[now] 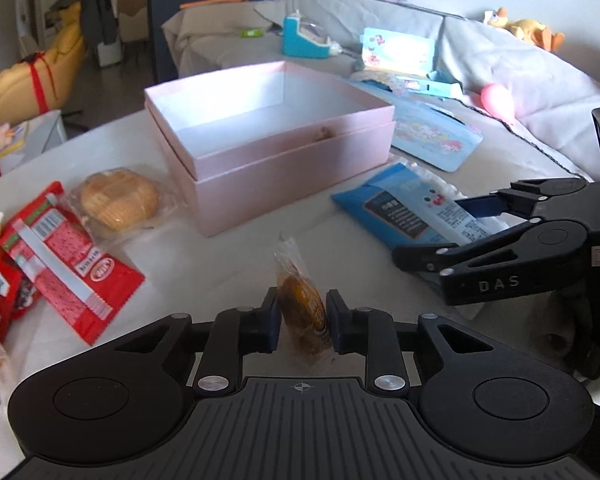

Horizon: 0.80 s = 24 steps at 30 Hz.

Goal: Organize snacks
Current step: 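Grasp the small wrapped cake with the left gripper while the right holds the blue packet, then drop the blue packet and the small cake into the pink box with both grippers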

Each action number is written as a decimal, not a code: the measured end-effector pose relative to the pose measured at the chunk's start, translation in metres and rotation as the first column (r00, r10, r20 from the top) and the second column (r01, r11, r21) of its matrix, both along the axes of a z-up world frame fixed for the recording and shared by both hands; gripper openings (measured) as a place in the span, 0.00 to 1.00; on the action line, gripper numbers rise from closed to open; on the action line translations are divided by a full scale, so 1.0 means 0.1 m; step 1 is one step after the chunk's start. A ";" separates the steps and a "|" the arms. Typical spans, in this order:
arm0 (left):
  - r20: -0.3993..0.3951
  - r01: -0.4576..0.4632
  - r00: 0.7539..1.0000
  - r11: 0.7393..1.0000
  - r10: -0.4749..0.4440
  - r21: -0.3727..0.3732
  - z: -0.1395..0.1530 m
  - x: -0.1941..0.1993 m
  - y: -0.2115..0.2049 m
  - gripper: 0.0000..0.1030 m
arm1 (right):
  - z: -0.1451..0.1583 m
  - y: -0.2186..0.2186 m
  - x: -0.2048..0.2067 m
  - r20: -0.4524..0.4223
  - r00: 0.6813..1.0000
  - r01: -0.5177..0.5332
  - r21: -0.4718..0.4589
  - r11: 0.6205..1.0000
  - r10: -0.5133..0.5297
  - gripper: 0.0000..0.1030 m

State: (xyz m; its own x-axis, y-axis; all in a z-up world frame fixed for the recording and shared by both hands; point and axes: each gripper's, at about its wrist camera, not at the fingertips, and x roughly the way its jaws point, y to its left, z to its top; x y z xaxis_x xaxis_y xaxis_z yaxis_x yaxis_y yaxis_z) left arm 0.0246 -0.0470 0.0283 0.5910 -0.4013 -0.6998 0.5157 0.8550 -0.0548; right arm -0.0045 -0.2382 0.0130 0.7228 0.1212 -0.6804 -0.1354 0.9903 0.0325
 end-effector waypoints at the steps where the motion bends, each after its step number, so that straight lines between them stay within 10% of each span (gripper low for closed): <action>1: 0.010 -0.005 1.000 1.000 0.005 -0.012 0.03 -0.01 0.03 0.23 | 0.02 -0.01 -0.01 0.005 1.000 -0.007 0.000 1.000 0.007 0.80; 9: 0.111 -0.019 0.993 0.988 0.037 -0.154 0.50 -0.01 0.22 0.23 | 0.64 -0.12 -0.21 0.186 0.982 -0.052 0.066 0.996 0.039 0.76; 13: 0.215 -0.002 0.975 0.968 0.059 -0.252 0.97 0.42 0.19 0.23 | 1.14 -0.14 0.05 0.302 0.953 -0.050 0.070 0.996 0.027 0.77; 15: 0.140 -0.005 0.989 0.943 0.054 -0.332 1.04 0.81 0.18 0.26 | 1.33 -0.12 0.36 0.324 0.946 -0.034 0.092 0.995 0.003 0.85; 18: -0.020 -0.094 0.995 0.925 0.094 -0.369 0.86 1.34 0.25 0.27 | 1.42 -0.09 1.00 0.235 0.971 -0.071 0.157 0.985 0.033 0.90; 24: 0.002 -0.230 0.970 0.914 0.244 -0.334 0.60 1.45 0.72 0.28 | 1.15 -0.02 1.37 0.119 0.993 0.001 0.124 0.992 -0.016 0.88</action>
State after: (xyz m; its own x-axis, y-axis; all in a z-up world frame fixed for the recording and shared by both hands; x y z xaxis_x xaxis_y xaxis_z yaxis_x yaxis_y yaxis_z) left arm 0.1693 0.0246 0.0880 0.7236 -0.4486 -0.5245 0.3082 0.8900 -0.3359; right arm 0.1328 -0.2400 0.1279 0.7994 0.1922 -0.5692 -0.1372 0.9808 0.1384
